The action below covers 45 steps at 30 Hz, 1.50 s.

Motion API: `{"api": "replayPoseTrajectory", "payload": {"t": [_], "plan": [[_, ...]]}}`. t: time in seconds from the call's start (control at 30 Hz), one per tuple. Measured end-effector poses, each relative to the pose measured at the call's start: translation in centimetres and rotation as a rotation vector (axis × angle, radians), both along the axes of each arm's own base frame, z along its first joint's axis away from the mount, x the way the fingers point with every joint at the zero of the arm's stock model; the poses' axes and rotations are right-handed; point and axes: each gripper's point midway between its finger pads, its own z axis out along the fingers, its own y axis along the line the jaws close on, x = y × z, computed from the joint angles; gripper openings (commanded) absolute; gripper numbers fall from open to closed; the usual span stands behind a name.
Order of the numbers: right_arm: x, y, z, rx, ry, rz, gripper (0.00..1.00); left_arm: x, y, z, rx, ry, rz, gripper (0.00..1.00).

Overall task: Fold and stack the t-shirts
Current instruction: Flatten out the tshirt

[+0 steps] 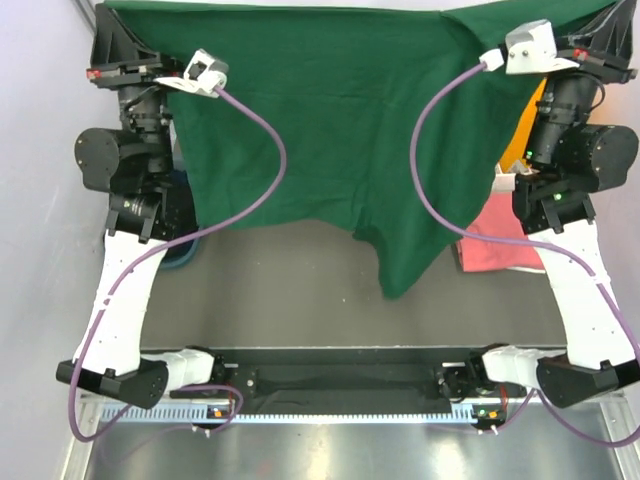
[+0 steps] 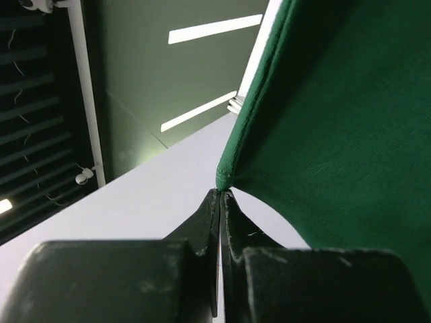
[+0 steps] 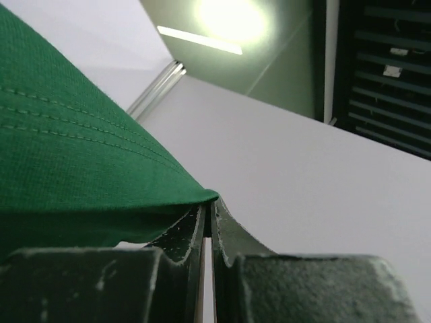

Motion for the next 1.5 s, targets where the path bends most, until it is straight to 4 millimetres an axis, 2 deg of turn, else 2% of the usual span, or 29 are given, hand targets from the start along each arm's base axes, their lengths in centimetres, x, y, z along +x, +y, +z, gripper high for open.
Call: {"api": "replayPoseTrajectory", "payload": {"t": [0.1, 0.2, 0.27, 0.4, 0.5, 0.57, 0.63, 0.7, 0.8, 0.87, 0.93, 1.0, 1.07, 1.13, 1.2, 1.23, 1.3, 1.37, 1.4, 1.47, 1.5], "plan": [[0.2, 0.5, 1.3, -0.018, -0.05, 0.006, 0.0, 0.0, 0.0, 0.3, 0.027, -0.014, -0.01, 0.0], [2.9, 1.4, 0.7, -0.037, -0.037, 0.014, 0.0, 2.5, -0.2, -1.8, 0.058, 0.044, -0.008, 0.0], [6.0, 2.2, -0.7, -0.052, 0.008, 0.016, 0.0, 5.7, -0.6, -4.5, 0.077, 0.119, -0.015, 0.0], [15.0, 4.5, -7.4, -0.118, 0.21, 0.022, 0.0, 13.2, -0.9, -11.2, 0.113, 0.314, -0.018, 0.0], [20.3, 5.8, -11.5, -0.159, 0.325, 0.016, 0.0, 18.1, 0.0, -15.5, 0.12, 0.431, 0.007, 0.0], [23.3, 6.5, -12.7, -0.172, 0.355, 0.005, 0.0, 21.0, 0.8, -17.1, 0.114, 0.466, 0.033, 0.0], [24.9, 6.7, -12.0, -0.175, 0.34, -0.008, 0.0, 23.0, 1.4, -17.5, 0.105, 0.472, 0.054, 0.0], [25.2, 6.6, -9.4, -0.174, 0.273, -0.027, 0.0, 24.2, 2.0, -16.5, 0.092, 0.441, 0.077, 0.0], [23.1, 6.2, -4.8, -0.176, 0.151, -0.051, 0.0, 23.8, 2.4, -12.1, 0.074, 0.305, 0.102, 0.0], [20.3, 5.8, -1.6, -0.181, 0.041, -0.06, 0.0, 22.0, 2.5, -8.7, 0.067, 0.187, 0.115, 0.0], [17.9, 5.5, 0.6, -0.183, -0.033, -0.066, 0.0, 19.5, 2.7, -5.4, 0.063, 0.055, 0.131, 0.0], [15.7, 5.1, 1.6, -0.178, -0.074, -0.068, 0.0, 17.5, 2.9, -3.5, 0.063, -0.029, 0.147, 0.0], [14.4, 4.7, 1.2, -0.179, -0.071, -0.066, 0.0, 15.5, 3.1, -3.0, 0.063, -0.082, 0.162, 0.0], [13.6, 4.5, -0.9, -0.191, -0.025, -0.059, 0.0, 14.5, 3.2, -4.6, 0.072, -0.075, 0.17, 0.0], [13.5, 4.5, -4.8, -0.202, 0.052, -0.042, 0.0, 14.4, 3.2, -8.1, 0.089, -0.014, 0.168, 0.0], [13.9, 4.5, -7.5, -0.211, 0.115, -0.031, 0.0, 14.3, 3.1, -10.5, 0.1, 0.026, 0.161, 0.0], [15.0, 4.8, -14.1, -0.231, 0.262, -0.008, 0.0, 15.0, 2.9, -17.2, 0.131, 0.166, 0.14, 0.0], [16.1, 5.2, -21.3, -0.258, 0.433, 0.021, 0.0, 15.6, 2.6, -24.6, 0.163, 0.332, 0.116, 0.0], [16.4, 5.6, -25.6, -0.266, 0.534, 0.045, 0.0, 15.7, 2.4, -28.9, 0.183, 0.427, 0.097, 0.0], [16.0, 6.1, -34.2, -0.287, 0.768, 0.093, 0.0, 14.9, 1.9, -37.7, 0.224, 0.641, 0.051, 0.0], [15.4, 6.2, -37.0, -0.295, 0.848, 0.11, 0.0, 14.0, 1.6, -41.6, 0.244, 0.738, 0.02, 0.0]]}}
